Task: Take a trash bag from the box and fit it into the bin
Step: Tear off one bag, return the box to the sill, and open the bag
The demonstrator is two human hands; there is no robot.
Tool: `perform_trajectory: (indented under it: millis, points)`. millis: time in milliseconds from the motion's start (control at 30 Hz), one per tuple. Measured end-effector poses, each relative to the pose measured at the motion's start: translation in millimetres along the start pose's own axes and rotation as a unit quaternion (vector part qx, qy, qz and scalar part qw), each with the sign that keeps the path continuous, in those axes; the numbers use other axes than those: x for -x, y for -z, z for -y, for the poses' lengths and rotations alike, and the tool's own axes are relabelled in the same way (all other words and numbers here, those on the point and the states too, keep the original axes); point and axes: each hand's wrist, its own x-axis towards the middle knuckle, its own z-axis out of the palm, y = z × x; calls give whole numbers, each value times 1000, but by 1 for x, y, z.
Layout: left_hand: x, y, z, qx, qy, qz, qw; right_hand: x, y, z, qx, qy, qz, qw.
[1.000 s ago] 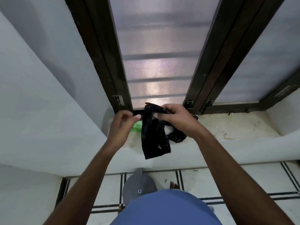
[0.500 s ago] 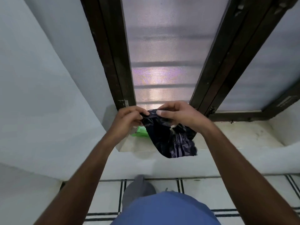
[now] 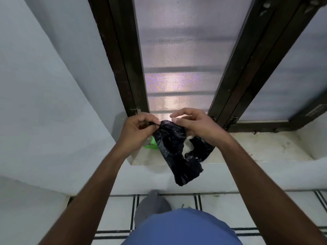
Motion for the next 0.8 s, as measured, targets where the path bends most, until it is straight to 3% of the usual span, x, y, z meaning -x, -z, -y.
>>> perform_trajectory:
  millis: [167,333,433,600,800]
  points:
    - [1,3,-8,143,83,30,986,-4,0,-5,-10,9,-7,1000]
    - [3,-3,-9,84,181,62,978,-1,-6,-3,2,17,-21,1000]
    - [8,-5,-10,47,145,69,986,-3,-6,-4,-4,21,-24,999]
    - [4,-1,-4,3,94,41,995,2,-2,-8,97,-17,50,994]
    - [5,1,-7,42,102,29,993,1,-8,-15,71,31,3,997]
